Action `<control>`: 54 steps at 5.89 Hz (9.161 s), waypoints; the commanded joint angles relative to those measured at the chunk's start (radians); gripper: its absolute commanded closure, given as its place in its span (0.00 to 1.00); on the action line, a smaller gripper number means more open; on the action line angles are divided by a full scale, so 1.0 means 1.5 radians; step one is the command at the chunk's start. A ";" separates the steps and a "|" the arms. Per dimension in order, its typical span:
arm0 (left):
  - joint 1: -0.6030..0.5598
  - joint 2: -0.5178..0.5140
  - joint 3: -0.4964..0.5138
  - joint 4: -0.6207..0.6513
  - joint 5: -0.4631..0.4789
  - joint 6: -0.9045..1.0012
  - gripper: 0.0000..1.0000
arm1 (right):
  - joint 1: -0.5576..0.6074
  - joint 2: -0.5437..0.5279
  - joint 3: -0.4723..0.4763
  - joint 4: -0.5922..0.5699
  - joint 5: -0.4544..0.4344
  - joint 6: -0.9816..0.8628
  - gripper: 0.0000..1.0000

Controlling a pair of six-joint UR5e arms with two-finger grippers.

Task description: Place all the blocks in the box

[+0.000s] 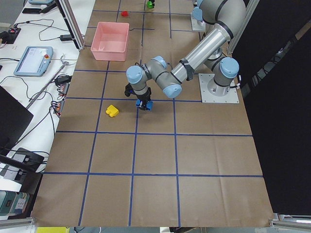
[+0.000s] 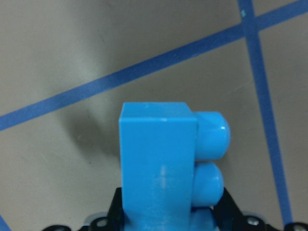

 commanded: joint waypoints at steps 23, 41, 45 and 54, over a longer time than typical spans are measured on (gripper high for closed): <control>-0.068 -0.264 0.220 0.213 0.028 0.225 0.01 | 0.515 0.219 -0.540 0.182 0.187 0.775 0.01; -0.477 -0.227 0.369 0.112 -0.066 -0.659 0.02 | 0.243 0.257 -0.458 0.172 0.077 0.301 0.42; -0.441 -0.079 0.278 -0.001 -0.051 -0.639 0.01 | 0.243 0.242 -0.483 0.176 0.078 0.301 0.80; -0.368 0.183 0.198 -0.222 -0.023 -0.598 0.01 | 0.535 0.265 -0.625 0.253 0.152 0.887 0.66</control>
